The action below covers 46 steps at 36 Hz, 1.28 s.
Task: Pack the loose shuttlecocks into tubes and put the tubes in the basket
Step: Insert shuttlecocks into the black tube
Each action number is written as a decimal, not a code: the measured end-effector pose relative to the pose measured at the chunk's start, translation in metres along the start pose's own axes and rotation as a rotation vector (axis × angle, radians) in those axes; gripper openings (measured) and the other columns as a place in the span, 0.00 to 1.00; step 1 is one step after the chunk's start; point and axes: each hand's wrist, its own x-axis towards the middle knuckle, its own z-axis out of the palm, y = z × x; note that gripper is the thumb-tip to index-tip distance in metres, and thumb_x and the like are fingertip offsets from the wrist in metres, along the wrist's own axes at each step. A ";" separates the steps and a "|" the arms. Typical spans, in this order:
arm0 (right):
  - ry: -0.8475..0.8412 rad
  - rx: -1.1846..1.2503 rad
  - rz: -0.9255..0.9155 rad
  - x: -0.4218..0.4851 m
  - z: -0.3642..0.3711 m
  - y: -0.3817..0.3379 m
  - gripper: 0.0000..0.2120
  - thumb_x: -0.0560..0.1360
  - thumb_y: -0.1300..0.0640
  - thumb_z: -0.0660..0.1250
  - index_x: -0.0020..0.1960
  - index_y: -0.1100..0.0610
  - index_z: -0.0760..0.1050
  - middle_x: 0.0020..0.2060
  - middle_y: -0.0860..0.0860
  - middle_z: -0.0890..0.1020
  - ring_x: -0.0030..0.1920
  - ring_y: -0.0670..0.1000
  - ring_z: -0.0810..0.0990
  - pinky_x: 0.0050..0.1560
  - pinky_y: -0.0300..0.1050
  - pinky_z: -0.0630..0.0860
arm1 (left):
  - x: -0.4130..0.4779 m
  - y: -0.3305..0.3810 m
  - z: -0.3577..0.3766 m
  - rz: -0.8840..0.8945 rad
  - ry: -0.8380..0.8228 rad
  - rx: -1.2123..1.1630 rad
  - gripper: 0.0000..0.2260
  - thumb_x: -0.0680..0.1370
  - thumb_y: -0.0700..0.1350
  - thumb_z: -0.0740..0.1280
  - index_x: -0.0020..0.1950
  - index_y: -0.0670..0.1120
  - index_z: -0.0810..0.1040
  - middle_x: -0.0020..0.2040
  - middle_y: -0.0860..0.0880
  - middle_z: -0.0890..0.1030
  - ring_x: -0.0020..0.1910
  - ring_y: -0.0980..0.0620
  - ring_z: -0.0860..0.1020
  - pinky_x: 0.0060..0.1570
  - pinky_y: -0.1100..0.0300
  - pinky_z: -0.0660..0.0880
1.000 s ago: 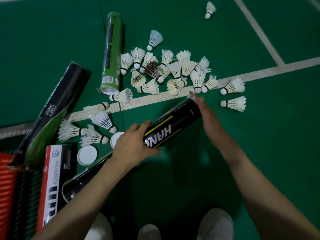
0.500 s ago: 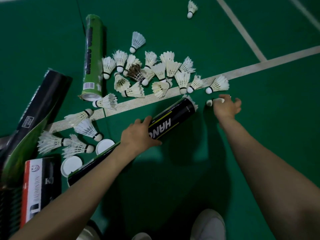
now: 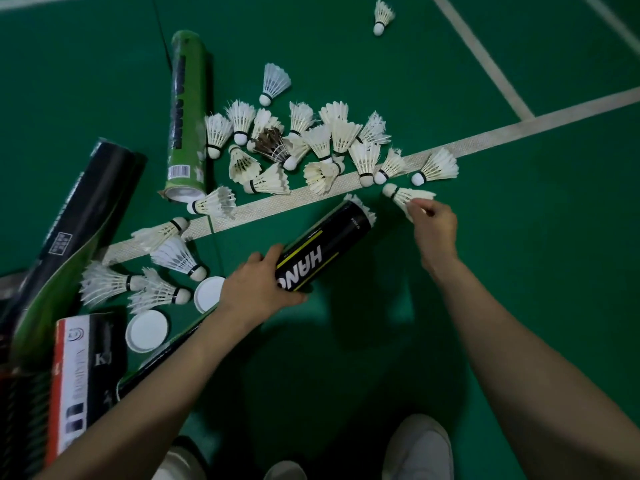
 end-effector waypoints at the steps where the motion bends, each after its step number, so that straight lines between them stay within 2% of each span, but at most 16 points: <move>1: -0.010 0.021 -0.030 -0.009 0.002 -0.003 0.05 0.75 0.59 0.68 0.49 0.58 0.79 0.44 0.51 0.80 0.45 0.48 0.77 0.42 0.32 0.72 | -0.004 -0.005 -0.002 -0.006 0.004 -0.007 0.41 0.65 0.63 0.73 0.72 0.55 0.60 0.57 0.45 0.74 0.57 0.43 0.75 0.51 0.53 0.74; 5: -0.092 0.011 -0.137 -0.036 0.006 -0.010 0.04 0.74 0.58 0.69 0.47 0.56 0.74 0.50 0.55 0.78 0.43 0.44 0.77 0.39 0.27 0.71 | -0.020 -0.027 -0.008 -0.021 0.042 -0.007 0.42 0.65 0.62 0.74 0.73 0.55 0.59 0.58 0.46 0.73 0.57 0.44 0.75 0.50 0.55 0.72; 10: -0.271 -0.074 -0.284 -0.055 0.002 -0.023 0.08 0.74 0.66 0.63 0.47 0.53 0.71 0.45 0.53 0.76 0.36 0.42 0.70 0.34 0.28 0.65 | -0.038 -0.048 -0.011 0.019 0.075 0.006 0.44 0.64 0.63 0.74 0.74 0.55 0.59 0.56 0.47 0.73 0.55 0.45 0.74 0.49 0.56 0.73; 12: -0.302 0.005 -0.296 -0.062 -0.003 -0.030 0.12 0.73 0.69 0.61 0.51 0.55 0.70 0.42 0.49 0.73 0.34 0.40 0.68 0.35 0.30 0.65 | -0.045 -0.052 -0.011 0.041 0.079 -0.004 0.43 0.64 0.63 0.74 0.74 0.56 0.59 0.56 0.48 0.72 0.55 0.45 0.74 0.49 0.56 0.72; 15: -0.342 0.100 -0.296 -0.071 -0.005 -0.041 0.18 0.74 0.71 0.60 0.58 0.54 0.68 0.43 0.46 0.70 0.37 0.40 0.69 0.42 0.33 0.69 | -0.054 -0.054 -0.012 0.075 0.077 -0.027 0.44 0.64 0.63 0.75 0.74 0.56 0.58 0.56 0.48 0.72 0.56 0.45 0.74 0.49 0.56 0.72; 18: -0.462 0.033 -0.289 -0.082 -0.003 -0.046 0.18 0.78 0.64 0.60 0.64 0.48 0.68 0.46 0.49 0.74 0.43 0.47 0.74 0.49 0.43 0.72 | -0.060 -0.049 -0.013 0.110 0.078 -0.044 0.44 0.64 0.63 0.75 0.74 0.56 0.59 0.56 0.48 0.73 0.56 0.45 0.74 0.50 0.56 0.73; 21: -0.478 -0.015 -0.284 -0.091 0.001 -0.048 0.13 0.82 0.50 0.56 0.65 0.47 0.68 0.49 0.47 0.74 0.48 0.45 0.75 0.51 0.43 0.72 | -0.065 -0.046 -0.016 0.128 0.090 -0.096 0.43 0.64 0.62 0.75 0.74 0.56 0.59 0.56 0.49 0.73 0.57 0.46 0.74 0.52 0.55 0.73; 24: -0.370 0.013 -0.312 -0.091 0.005 -0.052 0.19 0.80 0.42 0.51 0.61 0.50 0.73 0.58 0.50 0.72 0.56 0.47 0.73 0.59 0.45 0.71 | -0.068 -0.045 -0.017 0.143 0.092 -0.094 0.43 0.63 0.63 0.75 0.74 0.57 0.59 0.57 0.49 0.73 0.57 0.47 0.74 0.53 0.55 0.73; 28: -0.462 0.038 -0.223 -0.091 0.012 -0.048 0.24 0.76 0.37 0.45 0.59 0.46 0.72 0.62 0.50 0.71 0.60 0.49 0.72 0.49 0.38 0.69 | -0.065 -0.039 -0.017 0.156 0.092 -0.035 0.43 0.64 0.63 0.74 0.74 0.57 0.59 0.57 0.49 0.73 0.58 0.48 0.73 0.53 0.56 0.72; 32: -0.491 0.077 -0.181 -0.093 0.021 -0.042 0.27 0.71 0.29 0.45 0.59 0.41 0.71 0.61 0.50 0.75 0.62 0.50 0.73 0.61 0.46 0.68 | -0.056 -0.039 -0.016 0.094 0.129 -0.080 0.43 0.63 0.64 0.74 0.73 0.56 0.60 0.56 0.50 0.73 0.56 0.47 0.74 0.50 0.57 0.71; 35: -0.557 -0.035 -0.193 -0.096 0.030 -0.041 0.35 0.70 0.28 0.45 0.65 0.47 0.70 0.65 0.48 0.73 0.66 0.48 0.70 0.68 0.48 0.64 | -0.049 -0.034 -0.016 0.094 0.134 -0.039 0.42 0.63 0.64 0.74 0.73 0.55 0.61 0.55 0.49 0.73 0.56 0.46 0.74 0.48 0.57 0.71; 38: -0.547 0.027 -0.141 -0.089 0.035 -0.046 0.30 0.73 0.29 0.45 0.61 0.45 0.72 0.60 0.47 0.76 0.62 0.47 0.73 0.67 0.48 0.65 | -0.036 -0.026 -0.017 0.079 0.130 0.013 0.42 0.64 0.65 0.73 0.73 0.55 0.60 0.57 0.47 0.73 0.57 0.44 0.74 0.50 0.55 0.72; 41: -0.490 0.109 -0.040 -0.067 0.036 -0.046 0.26 0.81 0.40 0.43 0.62 0.51 0.73 0.53 0.45 0.77 0.53 0.41 0.75 0.57 0.40 0.70 | -0.017 -0.014 -0.015 0.071 0.082 0.038 0.42 0.65 0.65 0.72 0.73 0.55 0.60 0.59 0.46 0.73 0.59 0.43 0.74 0.53 0.53 0.72; 42: -0.475 0.091 -0.030 -0.061 0.036 -0.044 0.26 0.82 0.42 0.43 0.62 0.53 0.74 0.54 0.46 0.76 0.54 0.42 0.75 0.56 0.39 0.69 | -0.011 -0.009 -0.014 0.073 0.063 0.040 0.42 0.65 0.65 0.72 0.73 0.54 0.60 0.60 0.45 0.73 0.59 0.42 0.73 0.54 0.53 0.72; 44: -0.451 0.040 -0.018 -0.048 0.037 -0.039 0.24 0.82 0.42 0.46 0.63 0.53 0.74 0.59 0.49 0.75 0.61 0.48 0.72 0.62 0.44 0.66 | 0.000 -0.001 -0.011 0.074 0.028 0.048 0.42 0.65 0.64 0.73 0.73 0.54 0.59 0.60 0.45 0.72 0.60 0.42 0.73 0.54 0.51 0.72; 46: -0.440 0.019 -0.001 -0.036 0.038 -0.037 0.20 0.82 0.44 0.51 0.64 0.54 0.74 0.62 0.51 0.75 0.64 0.50 0.71 0.63 0.45 0.66 | 0.010 0.004 -0.009 0.075 0.001 0.062 0.42 0.66 0.64 0.73 0.74 0.54 0.58 0.61 0.45 0.72 0.60 0.42 0.73 0.55 0.50 0.72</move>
